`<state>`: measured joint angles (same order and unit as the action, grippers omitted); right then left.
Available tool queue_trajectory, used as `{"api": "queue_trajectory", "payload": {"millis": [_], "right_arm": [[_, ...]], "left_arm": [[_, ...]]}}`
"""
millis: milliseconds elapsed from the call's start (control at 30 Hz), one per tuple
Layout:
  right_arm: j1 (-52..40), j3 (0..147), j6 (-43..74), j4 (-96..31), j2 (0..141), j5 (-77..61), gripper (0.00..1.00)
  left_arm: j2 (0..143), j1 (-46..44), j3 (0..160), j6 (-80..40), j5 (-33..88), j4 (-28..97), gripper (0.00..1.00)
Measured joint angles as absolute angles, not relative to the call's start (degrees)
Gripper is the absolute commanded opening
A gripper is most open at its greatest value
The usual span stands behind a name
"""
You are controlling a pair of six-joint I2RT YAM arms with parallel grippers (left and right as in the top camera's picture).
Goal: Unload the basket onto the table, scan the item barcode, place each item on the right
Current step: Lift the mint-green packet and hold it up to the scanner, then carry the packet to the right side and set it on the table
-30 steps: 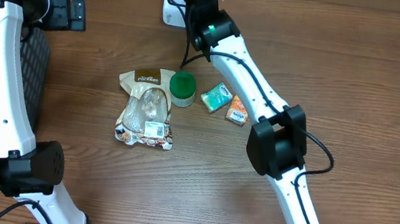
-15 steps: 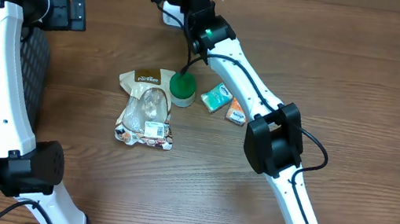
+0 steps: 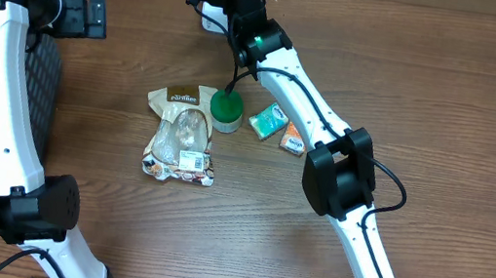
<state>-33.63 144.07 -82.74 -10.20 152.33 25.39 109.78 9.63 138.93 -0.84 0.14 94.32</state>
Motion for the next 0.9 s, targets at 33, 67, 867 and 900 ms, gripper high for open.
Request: {"api": "queue_trajectory", "payload": {"millis": [33, 67, 867, 900], "right_arm": [[-33.6, 144.1, -82.8, -9.4, 152.3, 25.5, 0.04], [-33.7, 144.1, -82.8, -8.6, 152.3, 25.7, 0.04], [-32.4, 143.9, -45.2, -38.9, 135.0, 23.5, 0.04], [-32.1, 143.9, -40.8, -42.2, 132.0, 23.0, 0.04]], "left_arm": [[109.8, 9.6, 138.9, -0.9, 0.2, 94.3, 1.0], [109.8, 9.6, 138.9, -0.9, 0.2, 94.3, 1.0], [109.8, 9.6, 138.9, -0.8, 0.1, 94.3, 0.99], [109.8, 9.6, 138.9, -0.9, 0.1, 94.3, 0.99]]}}
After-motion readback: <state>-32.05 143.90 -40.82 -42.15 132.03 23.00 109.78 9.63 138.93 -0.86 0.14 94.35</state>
